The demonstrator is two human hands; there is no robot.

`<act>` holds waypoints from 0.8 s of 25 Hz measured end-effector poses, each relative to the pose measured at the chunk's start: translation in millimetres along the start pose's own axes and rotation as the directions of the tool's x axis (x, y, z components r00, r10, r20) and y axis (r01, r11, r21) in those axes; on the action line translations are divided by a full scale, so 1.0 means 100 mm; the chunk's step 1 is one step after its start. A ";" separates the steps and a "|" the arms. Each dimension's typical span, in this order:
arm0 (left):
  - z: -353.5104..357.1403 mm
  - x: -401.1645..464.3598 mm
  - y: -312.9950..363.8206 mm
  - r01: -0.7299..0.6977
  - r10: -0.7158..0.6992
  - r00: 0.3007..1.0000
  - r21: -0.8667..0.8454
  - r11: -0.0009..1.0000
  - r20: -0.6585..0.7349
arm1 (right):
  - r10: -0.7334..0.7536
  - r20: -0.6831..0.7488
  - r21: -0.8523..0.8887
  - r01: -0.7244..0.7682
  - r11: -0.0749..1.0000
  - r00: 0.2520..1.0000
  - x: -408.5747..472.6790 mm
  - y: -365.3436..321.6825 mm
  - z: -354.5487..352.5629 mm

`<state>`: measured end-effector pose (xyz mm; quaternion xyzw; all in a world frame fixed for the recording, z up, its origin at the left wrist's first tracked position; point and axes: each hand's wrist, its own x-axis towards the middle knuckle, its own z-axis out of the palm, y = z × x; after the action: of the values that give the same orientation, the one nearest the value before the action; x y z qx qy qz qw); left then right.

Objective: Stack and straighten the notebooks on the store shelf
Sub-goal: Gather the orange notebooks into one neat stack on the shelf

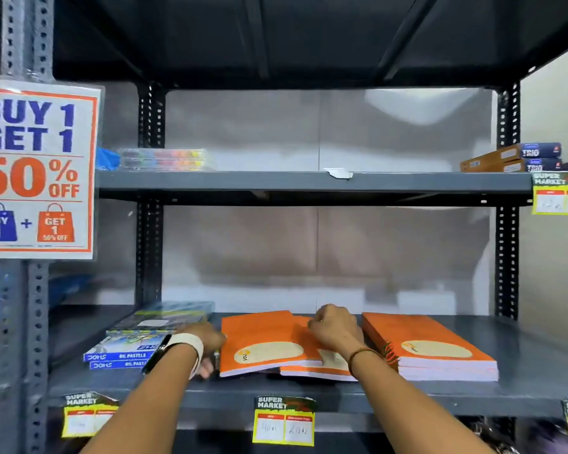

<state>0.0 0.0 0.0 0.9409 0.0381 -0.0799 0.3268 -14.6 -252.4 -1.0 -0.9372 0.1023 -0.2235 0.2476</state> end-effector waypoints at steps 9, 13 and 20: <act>0.10 0.10 0.05 0.050 -0.003 0.993 -0.409 0.911 0.116 | 0.067 0.221 -0.049 -0.058 0.997 0.973 -0.05 -0.01 0.21; 0.20 0.15 0.19 0.021 0.057 0.992 -0.598 0.801 0.111 | 0.092 0.261 -0.012 -0.092 0.996 0.961 -0.05 0.04 0.22; 0.29 0.11 0.84 -0.168 0.149 0.984 -0.783 0.599 -0.096 | 0.123 0.311 0.672 -0.309 0.673 0.943 0.15 0.31 -0.11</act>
<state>17.9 -83.8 26.3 0.7022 -0.0109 -0.0160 0.7117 -9.6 -288.3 -2.6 -0.7688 0.0884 -0.0997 0.6254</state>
